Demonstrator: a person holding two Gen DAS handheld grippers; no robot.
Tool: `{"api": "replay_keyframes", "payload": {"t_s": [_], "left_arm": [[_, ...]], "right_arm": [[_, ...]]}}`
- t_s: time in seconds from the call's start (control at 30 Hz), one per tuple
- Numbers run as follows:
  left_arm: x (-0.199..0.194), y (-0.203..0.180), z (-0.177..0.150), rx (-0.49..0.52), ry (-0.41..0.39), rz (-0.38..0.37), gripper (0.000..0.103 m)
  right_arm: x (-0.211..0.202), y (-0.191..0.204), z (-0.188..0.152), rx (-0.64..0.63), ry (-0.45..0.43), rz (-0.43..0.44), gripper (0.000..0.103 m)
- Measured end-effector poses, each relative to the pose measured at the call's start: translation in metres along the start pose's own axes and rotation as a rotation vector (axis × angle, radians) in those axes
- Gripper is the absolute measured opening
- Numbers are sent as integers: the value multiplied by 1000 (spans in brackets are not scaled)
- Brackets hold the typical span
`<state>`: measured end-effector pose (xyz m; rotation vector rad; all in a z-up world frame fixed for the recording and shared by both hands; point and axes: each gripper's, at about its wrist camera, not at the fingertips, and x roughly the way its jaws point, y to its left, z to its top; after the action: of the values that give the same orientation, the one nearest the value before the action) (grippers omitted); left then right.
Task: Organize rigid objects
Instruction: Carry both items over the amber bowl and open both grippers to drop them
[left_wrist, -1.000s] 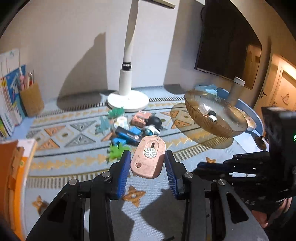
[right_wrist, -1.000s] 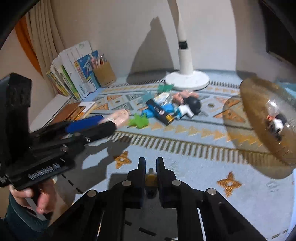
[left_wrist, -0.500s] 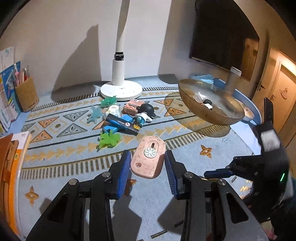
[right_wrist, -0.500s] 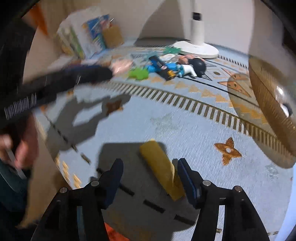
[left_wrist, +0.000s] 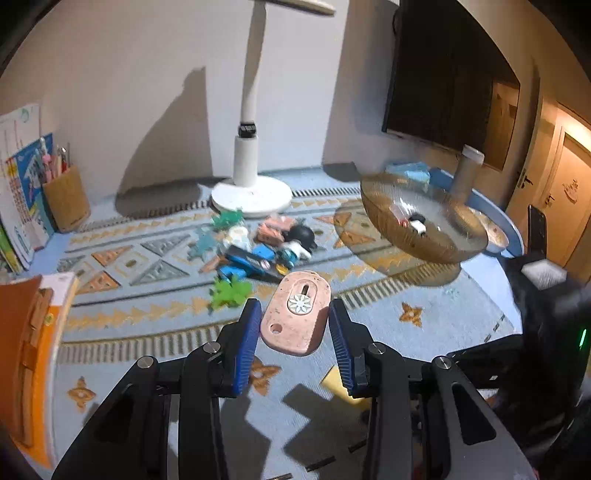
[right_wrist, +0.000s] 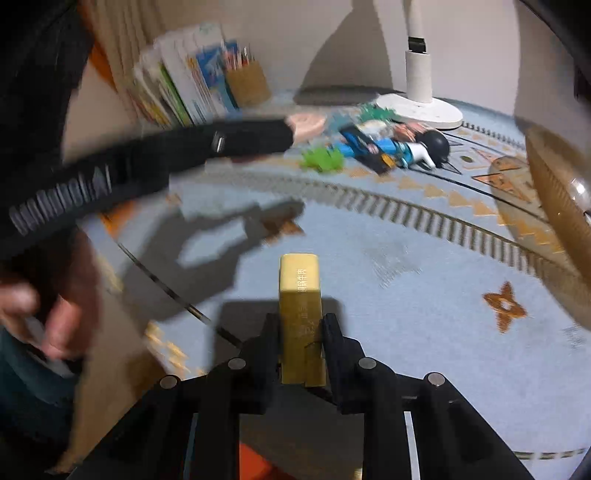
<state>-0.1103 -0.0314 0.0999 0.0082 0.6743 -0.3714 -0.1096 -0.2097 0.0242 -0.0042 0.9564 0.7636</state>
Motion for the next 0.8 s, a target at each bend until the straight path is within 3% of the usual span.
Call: {"api": "replay_keyframes", "payload": {"t_s": [0.1, 0.27, 0.4, 0.5, 0.6, 0.8], "left_arm": [[-7, 0, 14, -14, -29, -4, 35], [-17, -21, 59, 31, -103, -23, 35], [-21, -59, 106, 92, -192, -63, 35], [-7, -87, 126, 126, -205, -110, 35], [30, -115, 136, 135, -147, -166, 35], [124, -161, 109, 159, 67, -229, 35]], "right_arm": [[-26, -13, 13, 52, -76, 28, 23], [-102, -38, 30, 96, -265, -48, 23], [-185, -66, 33, 129, -450, -265, 23], [-224, -92, 36, 179, -531, -406, 23], [-238, -123, 38, 238, -521, -467, 23], [-213, -184, 29, 370, -341, -520, 23]]}}
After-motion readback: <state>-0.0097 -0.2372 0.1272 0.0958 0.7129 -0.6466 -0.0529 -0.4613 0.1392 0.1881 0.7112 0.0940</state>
